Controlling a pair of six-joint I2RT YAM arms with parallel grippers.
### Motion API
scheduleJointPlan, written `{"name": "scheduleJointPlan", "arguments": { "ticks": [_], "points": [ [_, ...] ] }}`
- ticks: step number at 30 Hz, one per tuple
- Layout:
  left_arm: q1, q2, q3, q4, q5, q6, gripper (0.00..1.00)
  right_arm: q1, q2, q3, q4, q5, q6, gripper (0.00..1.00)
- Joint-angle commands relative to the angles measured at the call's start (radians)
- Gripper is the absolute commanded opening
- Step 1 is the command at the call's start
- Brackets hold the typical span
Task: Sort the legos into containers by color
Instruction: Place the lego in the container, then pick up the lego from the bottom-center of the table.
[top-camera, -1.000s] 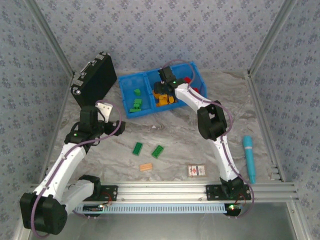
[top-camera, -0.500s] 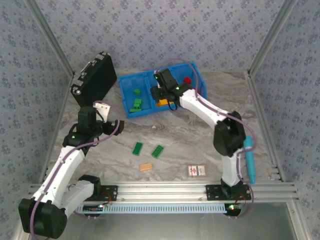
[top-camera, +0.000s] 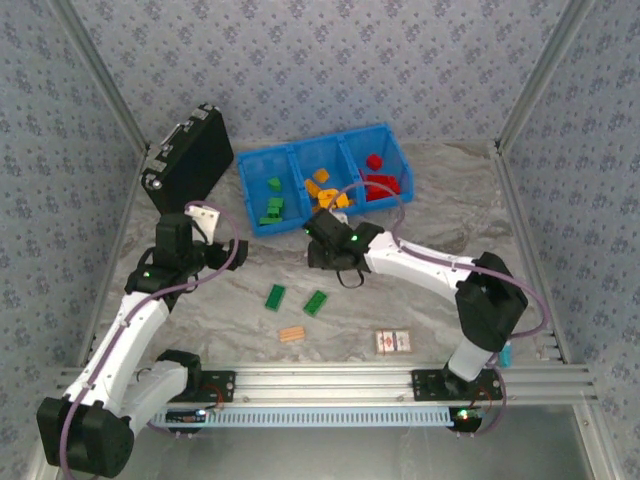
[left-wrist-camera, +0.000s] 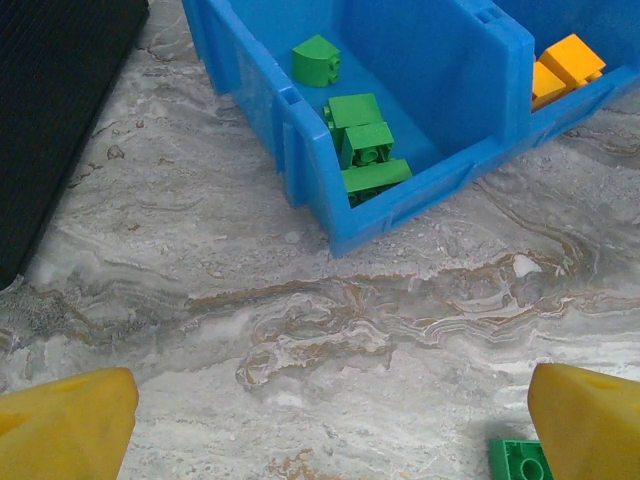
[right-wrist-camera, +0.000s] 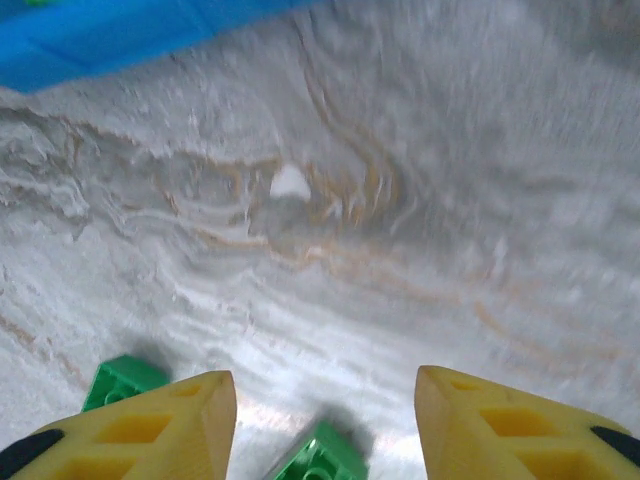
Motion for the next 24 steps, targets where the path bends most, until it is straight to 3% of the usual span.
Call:
{"name": "scheduleJointPlan", "arguments": {
  "ticks": [1, 16, 24],
  "points": [
    [-0.005, -0.039, 0.022, 0.0, 0.017, -0.016, 1.0, 0.009, 0.02, -0.023, 0.019, -0.049, 0.22, 0.55],
    [-0.016, -0.114, 0.009, 0.0, -0.004, -0.011, 1.0, 0.062, 0.121, -0.034, -0.049, -0.189, 0.452, 0.65],
    [-0.039, -0.126, 0.006, -0.004, -0.024, -0.005, 1.0, 0.088, 0.189, -0.022, -0.058, -0.249, 0.476, 0.67]
  ]
}}
